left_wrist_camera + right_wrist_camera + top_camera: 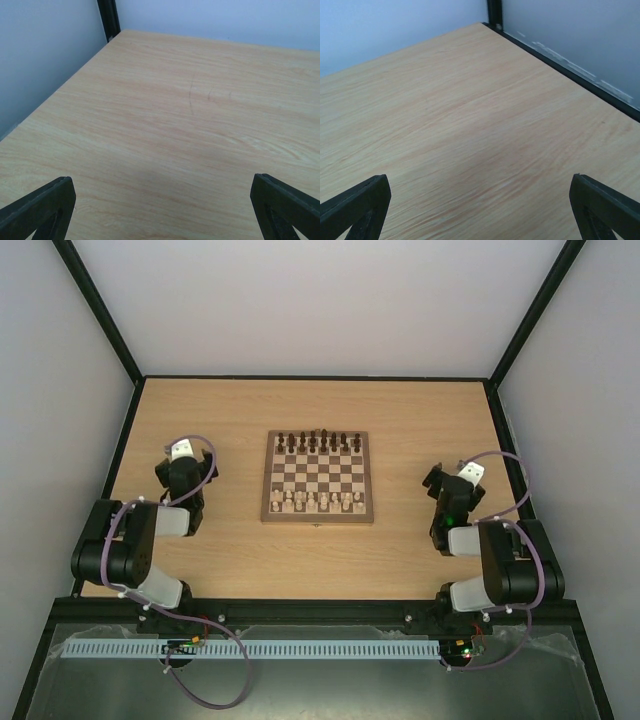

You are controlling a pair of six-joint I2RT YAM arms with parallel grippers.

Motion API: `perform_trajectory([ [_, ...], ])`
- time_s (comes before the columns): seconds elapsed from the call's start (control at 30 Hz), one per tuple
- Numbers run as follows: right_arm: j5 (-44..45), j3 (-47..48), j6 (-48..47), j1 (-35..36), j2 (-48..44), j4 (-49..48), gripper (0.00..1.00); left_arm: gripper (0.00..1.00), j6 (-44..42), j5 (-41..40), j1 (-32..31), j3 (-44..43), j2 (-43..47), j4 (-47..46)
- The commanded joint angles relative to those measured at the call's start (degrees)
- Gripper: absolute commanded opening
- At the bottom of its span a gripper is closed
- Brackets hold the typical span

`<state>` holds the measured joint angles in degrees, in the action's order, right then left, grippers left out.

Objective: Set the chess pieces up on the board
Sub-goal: Reset both arms

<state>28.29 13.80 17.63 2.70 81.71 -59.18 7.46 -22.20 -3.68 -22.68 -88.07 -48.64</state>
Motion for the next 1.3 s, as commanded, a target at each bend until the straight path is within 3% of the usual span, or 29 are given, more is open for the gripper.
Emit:
perform_trajectory([
  [0.0, -6.90, -3.80, -4.17, -0.09, 0.31, -12.38, 0.99, 0.99, -0.94, -1.94, -0.54, 0.16, 0.59, -7.02],
  [0.1, -8.50, -6.44, -5.54, 0.10, 4.39, -21.98, 0.99, 0.99, -0.52, -2.60, -0.45, 1.97, 1.27, -9.64],
  [0.27, -10.30, -1.21, -7.41, 1.07, 5.06, -12.92, 0.99, 0.99, -0.18, -1.10, 0.25, 2.02, 1.24, -9.40],
  [0.37, -10.47, -1.21, -7.38, 1.08, 5.27, -13.03, 0.98, 0.99, -1.19, 10.88, 3.45, 5.12, 2.00, -14.43],
  [0.43, -10.44, -1.15, -7.37, 1.08, 5.18, -12.83, 0.99, 0.99, -1.91, 14.14, 4.03, 6.33, 1.77, -16.45],
  [0.73, -10.49, -1.19, -7.43, 1.06, 5.05, -12.61, 0.99, 0.99, -2.08, 14.11, 4.03, 6.31, 1.73, -16.56],
  [0.8, -10.52, -1.16, -7.41, 1.08, 5.08, -12.66, 0.98, 0.99, -3.22, 12.08, 2.77, 8.95, -0.15, -23.60],
  [1.27, -10.59, -0.76, -7.37, 1.08, 5.36, -12.05, 0.99, 0.99, -3.16, 12.00, 2.63, 8.62, 0.76, -21.20],
])
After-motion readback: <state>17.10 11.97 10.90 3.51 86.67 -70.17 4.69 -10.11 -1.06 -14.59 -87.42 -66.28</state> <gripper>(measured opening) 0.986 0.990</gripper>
